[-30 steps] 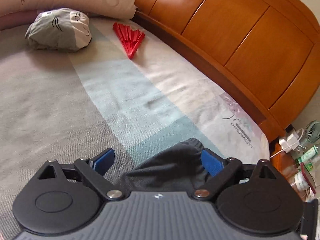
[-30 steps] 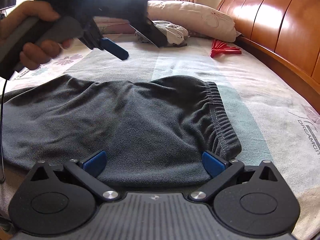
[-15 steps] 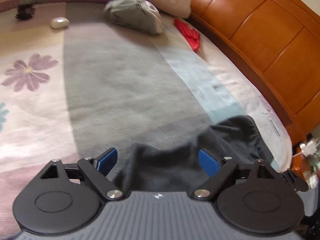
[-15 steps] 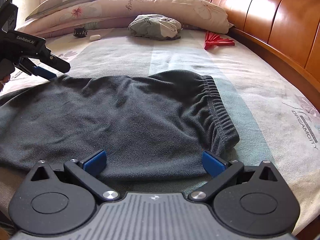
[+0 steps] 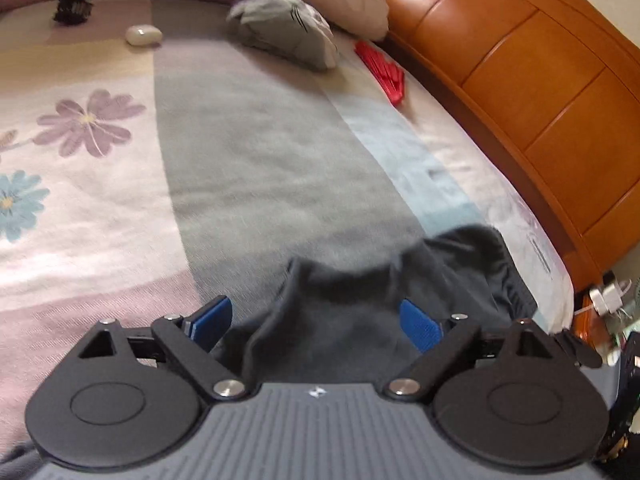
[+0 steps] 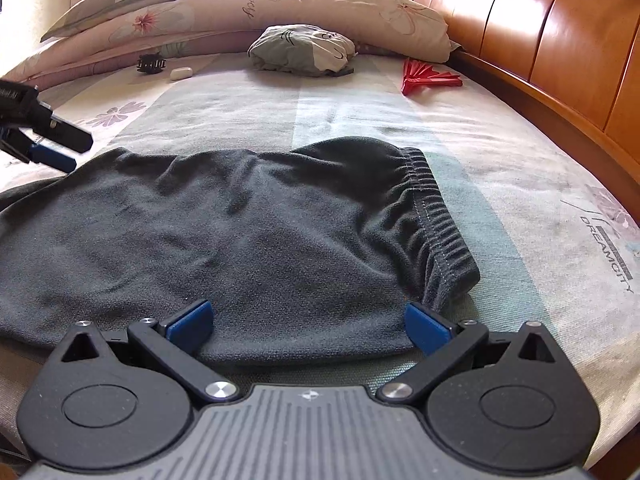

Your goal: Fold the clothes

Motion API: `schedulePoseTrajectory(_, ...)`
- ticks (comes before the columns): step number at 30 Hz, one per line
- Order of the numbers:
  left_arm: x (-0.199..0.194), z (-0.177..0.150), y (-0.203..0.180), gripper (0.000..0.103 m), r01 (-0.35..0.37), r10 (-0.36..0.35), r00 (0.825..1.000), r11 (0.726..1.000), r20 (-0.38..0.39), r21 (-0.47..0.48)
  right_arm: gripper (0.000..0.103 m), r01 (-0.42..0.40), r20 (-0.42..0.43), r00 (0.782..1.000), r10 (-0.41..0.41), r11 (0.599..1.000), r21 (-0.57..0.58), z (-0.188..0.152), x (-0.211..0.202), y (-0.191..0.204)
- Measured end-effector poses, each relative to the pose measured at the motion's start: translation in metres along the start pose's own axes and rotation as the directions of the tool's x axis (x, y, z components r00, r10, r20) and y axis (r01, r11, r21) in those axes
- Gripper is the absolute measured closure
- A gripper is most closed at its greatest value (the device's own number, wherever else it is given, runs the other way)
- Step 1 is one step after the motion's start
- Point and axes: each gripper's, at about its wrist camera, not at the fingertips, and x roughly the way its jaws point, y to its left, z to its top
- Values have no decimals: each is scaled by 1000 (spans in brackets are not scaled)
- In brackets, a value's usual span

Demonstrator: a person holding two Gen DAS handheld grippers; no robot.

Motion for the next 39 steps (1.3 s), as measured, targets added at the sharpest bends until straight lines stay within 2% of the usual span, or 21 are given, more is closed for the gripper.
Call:
schedulePoseTrajectory(3,-21,0,4,12,44,-44,999,999,13,-10,0,1,1,1000,-1,1000,0,0,0,0)
schedulePoseTrajectory(5,-32,-6,7,13,16,-16,1000,1000,15,7,0,1,2,1000,-1,1000,0,0,0,0)
schedulePoseTrajectory(7,-41,-15,13,19,-48,48,999,999,21,21,0,2,4,1000,-2,1000,0,-1,0,1)
schedulePoseTrajectory(9,-49,-23,19,36,-135,134,990,990,33,43,0,3,5,1000,-3,1000,0,-1,0,1)
schedulePoseTrajectory(12,-53,-33,23,46,-307,302,952,944,60,119,0,4,7,1000,-4,1000,0,-1,0,1)
schedulePoseTrajectory(13,-54,-36,26,46,-318,314,948,939,53,131,0,4,7,1000,-4,1000,0,-1,0,1)
schedulePoseTrajectory(15,-55,-41,31,46,-282,282,959,949,19,139,0,5,8,1000,-5,1000,1,-1,0,1)
schedulePoseTrajectory(19,-38,-49,29,45,-305,318,948,926,-23,223,0,12,9,1000,-12,1000,6,-1,1,2)
schedulePoseTrajectory(20,-34,-50,30,38,-322,334,943,918,-12,232,0,14,9,1000,-15,1000,7,-1,2,2)
schedulePoseTrajectory(23,-26,-47,32,31,-363,363,931,902,45,236,0,20,7,1000,-20,1000,11,0,3,3)
schedulePoseTrajectory(26,-21,-39,34,31,-404,398,914,888,74,218,0,23,5,1000,-23,1000,16,0,4,3)
schedulePoseTrajectory(28,-22,-36,34,34,-415,408,910,887,78,203,0,28,3,1000,-28,999,17,1,4,4)
schedulePoseTrajectory(30,-31,-35,31,42,-402,393,915,896,89,187,0,32,1,999,-32,999,17,1,3,4)
schedulePoseTrajectory(33,-51,-39,21,42,-346,331,937,919,109,187,0,34,3,999,-34,999,18,1,4,5)
schedulePoseTrajectory(36,-50,-43,14,41,-281,272,960,936,71,212,0,35,6,999,-35,999,20,1,4,5)
schedulePoseTrajectory(37,-44,-45,12,40,-279,274,960,931,54,234,0,35,7,999,-35,999,20,1,4,5)
schedulePoseTrajectory(39,-23,-48,13,35,-330,332,943,903,40,274,0,33,9,999,-33,999,20,0,4,5)
